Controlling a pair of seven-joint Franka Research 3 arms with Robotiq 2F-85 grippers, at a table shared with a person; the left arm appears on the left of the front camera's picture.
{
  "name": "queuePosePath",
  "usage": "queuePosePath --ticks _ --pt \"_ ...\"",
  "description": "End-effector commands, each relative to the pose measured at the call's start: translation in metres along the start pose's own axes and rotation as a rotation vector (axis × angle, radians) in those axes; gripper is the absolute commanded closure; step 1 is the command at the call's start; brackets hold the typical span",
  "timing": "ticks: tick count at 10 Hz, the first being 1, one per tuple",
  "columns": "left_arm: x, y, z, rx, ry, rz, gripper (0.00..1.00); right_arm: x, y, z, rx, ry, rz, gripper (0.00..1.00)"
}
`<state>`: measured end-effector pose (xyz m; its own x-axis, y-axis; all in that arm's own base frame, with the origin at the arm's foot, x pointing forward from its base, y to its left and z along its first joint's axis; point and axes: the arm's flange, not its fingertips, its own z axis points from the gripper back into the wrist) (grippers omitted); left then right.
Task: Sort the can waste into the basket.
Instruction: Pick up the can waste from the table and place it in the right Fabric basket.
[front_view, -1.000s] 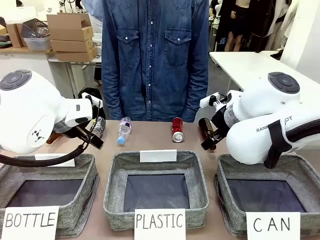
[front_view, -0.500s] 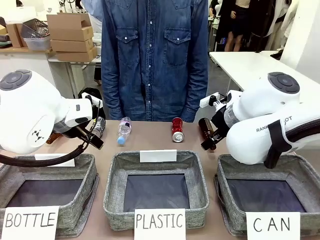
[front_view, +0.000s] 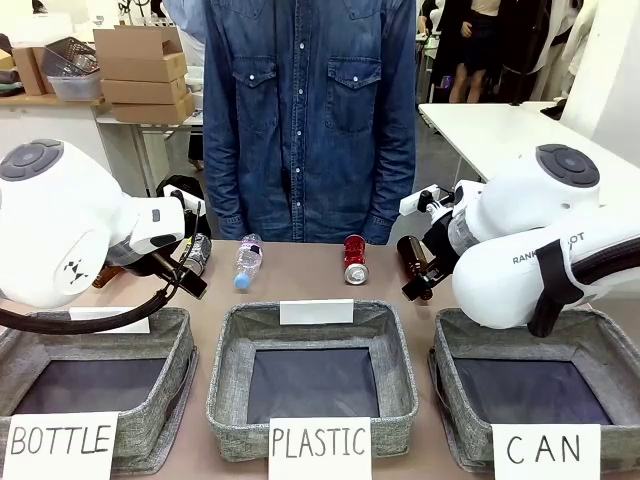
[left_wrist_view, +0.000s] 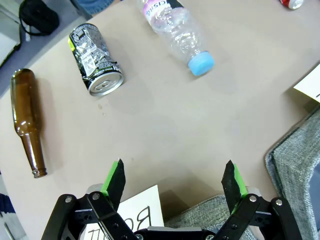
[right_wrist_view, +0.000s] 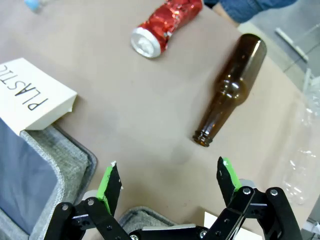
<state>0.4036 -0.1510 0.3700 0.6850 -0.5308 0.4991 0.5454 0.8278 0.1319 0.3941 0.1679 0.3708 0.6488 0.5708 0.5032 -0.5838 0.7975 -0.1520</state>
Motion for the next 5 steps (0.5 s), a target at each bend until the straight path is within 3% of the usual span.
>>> queuePosePath --ticks 1,4,5 --pt "0.000 0.000 0.000 0.000 0.000 0.000 0.00 0.000 0.000 0.000 0.000 0.000 -0.001 0.00" --pt "0.000 0.000 0.000 0.000 0.000 0.000 0.00 0.000 0.000 0.000 0.000 0.000 0.000 0.00" --pt "0.003 -0.002 0.021 -0.095 -0.034 0.002 0.00 0.002 0.005 0.011 0.033 0.008 -0.018 0.00"
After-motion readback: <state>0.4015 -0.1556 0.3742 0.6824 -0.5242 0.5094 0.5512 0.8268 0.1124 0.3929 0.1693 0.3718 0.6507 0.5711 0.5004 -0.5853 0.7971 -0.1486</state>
